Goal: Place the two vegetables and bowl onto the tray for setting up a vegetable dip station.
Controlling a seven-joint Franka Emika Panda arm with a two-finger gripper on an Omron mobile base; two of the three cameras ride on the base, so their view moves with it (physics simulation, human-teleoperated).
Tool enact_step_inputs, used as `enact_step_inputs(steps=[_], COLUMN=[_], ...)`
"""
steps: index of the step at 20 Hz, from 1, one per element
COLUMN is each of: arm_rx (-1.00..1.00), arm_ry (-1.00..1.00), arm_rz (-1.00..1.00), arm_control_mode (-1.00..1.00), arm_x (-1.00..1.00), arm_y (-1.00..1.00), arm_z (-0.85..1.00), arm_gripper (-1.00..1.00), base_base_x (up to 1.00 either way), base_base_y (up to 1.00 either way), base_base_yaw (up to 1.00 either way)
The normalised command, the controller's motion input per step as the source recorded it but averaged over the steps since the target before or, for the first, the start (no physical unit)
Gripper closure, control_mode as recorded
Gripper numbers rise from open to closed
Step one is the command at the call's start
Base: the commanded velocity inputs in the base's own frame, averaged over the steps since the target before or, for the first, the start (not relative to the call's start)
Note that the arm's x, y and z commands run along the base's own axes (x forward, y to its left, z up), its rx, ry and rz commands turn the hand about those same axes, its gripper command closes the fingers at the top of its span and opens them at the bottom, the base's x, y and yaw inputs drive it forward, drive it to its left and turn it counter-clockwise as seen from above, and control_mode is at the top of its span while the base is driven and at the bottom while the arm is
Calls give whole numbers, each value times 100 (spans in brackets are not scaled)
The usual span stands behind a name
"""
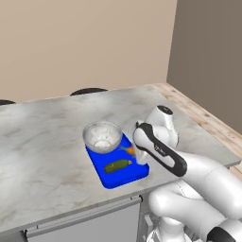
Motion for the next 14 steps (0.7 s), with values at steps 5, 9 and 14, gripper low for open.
enact_step_inputs(steps=[5,9,14], arm_rx=[11,9,8], arm_ry=[4,7,9], arm_rz=[4,2,0], arm_control_mode=[-100,-100,-100], arm_x=[5,8,3], arm_y=[21,18,14], arm_z=[-18,-19,-16], arm_gripper=[100,100,100], base_base_x=[0,0,0], base_base_y=[0,0,0], base_base_yaw=[0,0,0])
